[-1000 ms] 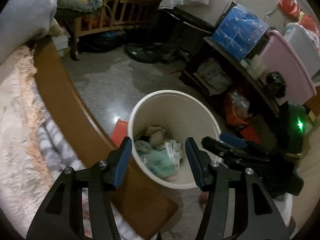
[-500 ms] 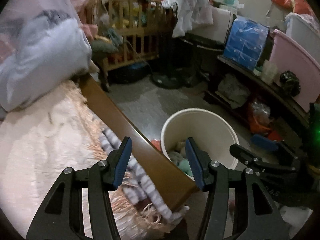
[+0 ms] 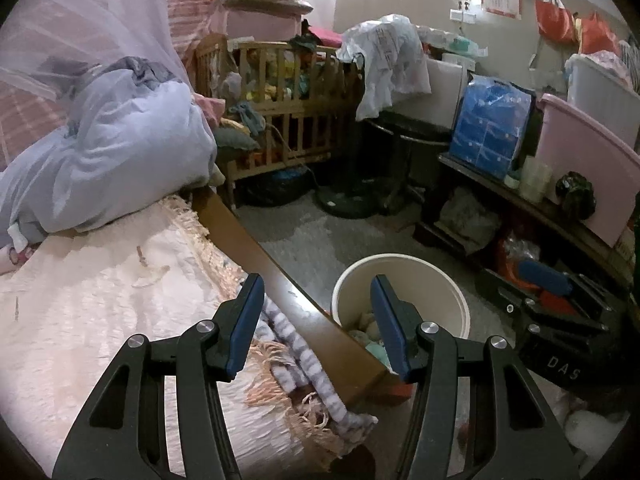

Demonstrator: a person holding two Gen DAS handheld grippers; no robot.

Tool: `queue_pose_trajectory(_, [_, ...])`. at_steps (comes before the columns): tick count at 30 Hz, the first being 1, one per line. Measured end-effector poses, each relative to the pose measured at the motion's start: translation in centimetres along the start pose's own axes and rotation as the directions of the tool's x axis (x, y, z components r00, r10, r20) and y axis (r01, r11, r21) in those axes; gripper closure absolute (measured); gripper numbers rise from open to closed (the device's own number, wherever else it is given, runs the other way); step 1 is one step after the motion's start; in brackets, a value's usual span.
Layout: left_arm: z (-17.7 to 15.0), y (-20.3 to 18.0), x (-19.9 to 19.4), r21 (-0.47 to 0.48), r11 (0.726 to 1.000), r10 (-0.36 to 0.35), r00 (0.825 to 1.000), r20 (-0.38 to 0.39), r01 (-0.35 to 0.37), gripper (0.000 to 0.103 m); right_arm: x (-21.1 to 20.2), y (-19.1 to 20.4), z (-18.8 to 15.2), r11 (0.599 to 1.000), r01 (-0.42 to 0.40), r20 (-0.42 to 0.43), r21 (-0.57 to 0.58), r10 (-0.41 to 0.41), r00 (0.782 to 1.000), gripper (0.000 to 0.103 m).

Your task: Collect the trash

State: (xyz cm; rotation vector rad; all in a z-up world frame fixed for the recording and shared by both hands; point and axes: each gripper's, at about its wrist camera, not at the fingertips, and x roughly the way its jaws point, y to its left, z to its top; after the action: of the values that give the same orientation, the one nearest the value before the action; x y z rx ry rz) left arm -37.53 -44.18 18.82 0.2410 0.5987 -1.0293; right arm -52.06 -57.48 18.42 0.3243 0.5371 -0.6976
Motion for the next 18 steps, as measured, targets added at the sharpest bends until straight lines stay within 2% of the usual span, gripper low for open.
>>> queue_pose_trajectory(18, [-0.2, 0.2, -1.9, 0.009, 1.0, 0.018, 0.998, 0.053, -0.018, 0.049, -2.2, 1.5, 0.2, 0.999, 0.013, 0.043, -0.037, -0.012, 0.999, 0.028])
